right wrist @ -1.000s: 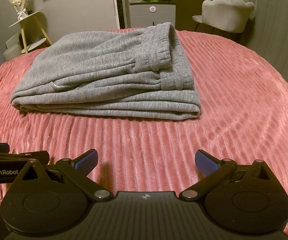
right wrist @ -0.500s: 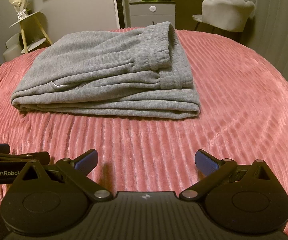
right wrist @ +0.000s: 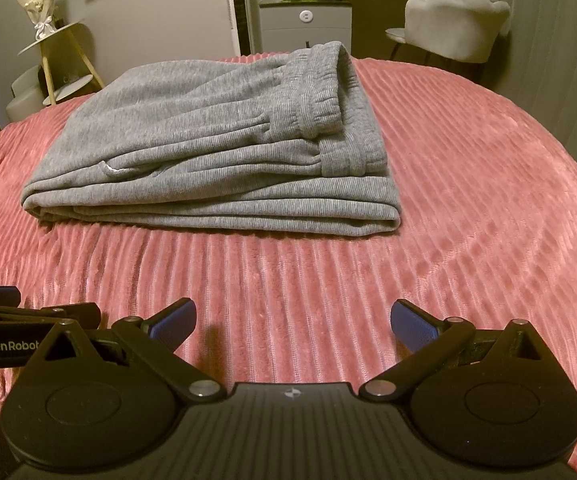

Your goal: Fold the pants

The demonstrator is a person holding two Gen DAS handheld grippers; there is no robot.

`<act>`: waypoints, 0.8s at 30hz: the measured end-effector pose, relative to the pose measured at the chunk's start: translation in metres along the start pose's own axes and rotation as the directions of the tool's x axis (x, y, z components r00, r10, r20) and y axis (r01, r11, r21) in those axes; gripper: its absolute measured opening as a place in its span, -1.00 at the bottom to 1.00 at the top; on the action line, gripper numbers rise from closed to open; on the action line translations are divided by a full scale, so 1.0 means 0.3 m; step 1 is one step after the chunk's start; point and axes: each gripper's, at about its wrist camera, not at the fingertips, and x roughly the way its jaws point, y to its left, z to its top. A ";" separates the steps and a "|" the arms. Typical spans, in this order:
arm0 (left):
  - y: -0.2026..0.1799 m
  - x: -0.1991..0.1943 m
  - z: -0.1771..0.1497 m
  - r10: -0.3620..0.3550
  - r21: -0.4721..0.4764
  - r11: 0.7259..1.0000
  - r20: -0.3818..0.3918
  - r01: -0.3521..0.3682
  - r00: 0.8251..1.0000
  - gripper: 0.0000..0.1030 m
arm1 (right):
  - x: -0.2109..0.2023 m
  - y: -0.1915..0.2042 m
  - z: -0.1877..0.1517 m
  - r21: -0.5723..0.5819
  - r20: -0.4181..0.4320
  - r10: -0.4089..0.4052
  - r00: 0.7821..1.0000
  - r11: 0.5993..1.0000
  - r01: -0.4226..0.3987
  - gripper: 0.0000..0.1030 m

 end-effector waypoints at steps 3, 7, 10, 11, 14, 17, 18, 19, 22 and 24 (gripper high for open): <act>0.001 0.001 0.001 -0.002 0.001 1.000 -0.002 0.002 1.000 0.89 | 0.000 0.001 0.000 -0.002 0.001 -0.001 1.000 1.000 0.001 1.00; 0.002 0.002 0.001 -0.002 0.002 1.000 -0.005 0.002 1.000 0.89 | -0.002 0.002 -0.003 -0.007 0.003 0.000 1.000 1.000 0.000 1.00; 0.001 0.001 0.000 -0.002 0.002 1.000 -0.004 0.002 1.000 0.89 | -0.001 -0.001 -0.007 -0.013 0.004 -0.005 1.000 1.000 0.005 1.00; 0.001 0.001 0.000 -0.002 0.003 1.000 -0.003 0.003 1.000 0.89 | 0.001 -0.002 -0.009 -0.013 0.002 -0.007 1.000 1.000 0.007 1.00; 0.002 0.002 -0.002 -0.002 0.004 1.000 -0.003 0.002 1.000 0.89 | -0.001 -0.007 -0.007 -0.002 -0.001 -0.003 1.000 1.000 0.003 1.00; 0.002 0.001 -0.002 -0.004 0.003 1.000 -0.002 0.004 1.000 0.89 | -0.008 -0.005 -0.004 0.000 0.015 0.002 1.000 1.000 -0.002 1.00; 0.001 0.001 -0.001 -0.002 0.004 1.000 -0.001 0.002 1.000 0.89 | -0.009 -0.005 -0.004 -0.002 0.017 0.003 1.000 1.000 -0.003 1.00; 0.001 0.001 -0.001 -0.005 0.004 1.000 0.002 0.005 1.000 0.89 | -0.009 -0.004 -0.004 -0.006 0.016 0.004 1.000 1.000 -0.004 1.00; 0.000 0.001 -0.002 -0.003 0.005 1.000 0.002 0.003 1.000 0.89 | -0.004 0.000 -0.006 -0.015 0.006 0.003 1.000 1.000 -0.003 1.00; -0.001 0.003 -0.001 0.001 0.006 1.000 -0.001 -0.001 1.000 0.89 | -0.006 0.000 -0.006 -0.017 0.008 0.004 1.000 1.000 -0.004 1.00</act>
